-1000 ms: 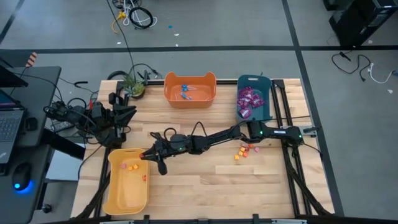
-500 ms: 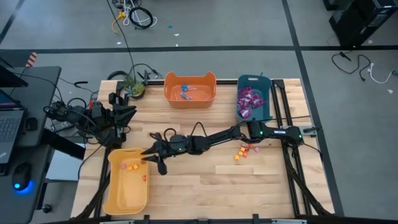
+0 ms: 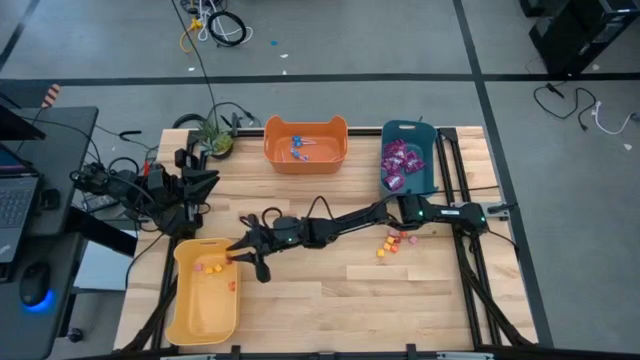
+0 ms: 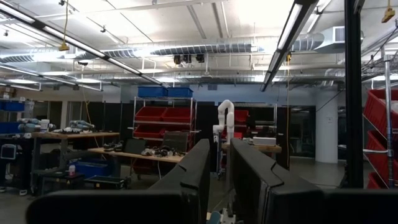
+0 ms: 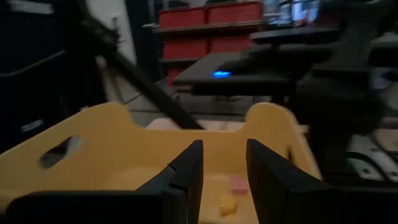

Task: Sort candy
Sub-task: Put the yellow candy into the yellow bin

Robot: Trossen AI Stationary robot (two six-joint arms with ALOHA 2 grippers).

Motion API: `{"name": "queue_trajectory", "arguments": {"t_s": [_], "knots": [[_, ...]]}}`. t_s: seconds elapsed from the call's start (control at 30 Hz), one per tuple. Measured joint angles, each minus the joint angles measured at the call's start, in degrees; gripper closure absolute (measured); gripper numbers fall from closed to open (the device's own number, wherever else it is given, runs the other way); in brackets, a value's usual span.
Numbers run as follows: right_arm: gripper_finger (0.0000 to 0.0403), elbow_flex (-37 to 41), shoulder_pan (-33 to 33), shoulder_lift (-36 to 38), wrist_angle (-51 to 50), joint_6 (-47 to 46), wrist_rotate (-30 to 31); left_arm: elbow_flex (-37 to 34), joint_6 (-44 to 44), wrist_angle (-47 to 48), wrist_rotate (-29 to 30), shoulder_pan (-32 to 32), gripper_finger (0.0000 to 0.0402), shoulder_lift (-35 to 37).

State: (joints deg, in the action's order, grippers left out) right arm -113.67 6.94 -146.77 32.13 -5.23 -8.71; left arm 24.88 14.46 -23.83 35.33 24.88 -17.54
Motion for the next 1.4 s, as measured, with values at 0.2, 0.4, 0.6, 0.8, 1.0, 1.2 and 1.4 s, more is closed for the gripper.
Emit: {"name": "queue_trajectory", "arguments": {"t_s": [0.2,0.4,0.6,0.8,1.0,1.2,1.4], "knots": [[0.0295,0.04,0.0,3.61,-11.15,2.18,-6.58,0.0,0.0,0.0,0.0,-0.02,0.0335,0.0],[0.0295,0.04,0.04,10.77,-32.87,8.18,-8.79,0.0,0.0,0.0,0.0,-0.01,0.0335,0.0],[0.0296,0.02,0.25,18.06,-61.03,11.21,-8.94,0.0,0.0,0.0,0.0,0.0,0.0335,-0.02],[0.0296,0.29,1.91,22.51,-82.62,6.66,-4.23,0.0,0.0,0.14,0.0,-0.02,0.0335,0.0],[0.0296,5.98,4.25,27.09,-93.57,1.02,3.34,0.0,0.0,0.75,0.0,-0.01,0.0335,-0.02],[0.0296,16.9,6.57,31.86,-93.39,-2.77,5.64,0.0,0.0,1.05,0.0,-0.02,0.0335,-0.02],[0.0296,30.41,8.06,38.83,-88.31,-7.94,6.32,0.0,0.0,1.04,0.0,-0.01,0.0335,-0.02]]}}
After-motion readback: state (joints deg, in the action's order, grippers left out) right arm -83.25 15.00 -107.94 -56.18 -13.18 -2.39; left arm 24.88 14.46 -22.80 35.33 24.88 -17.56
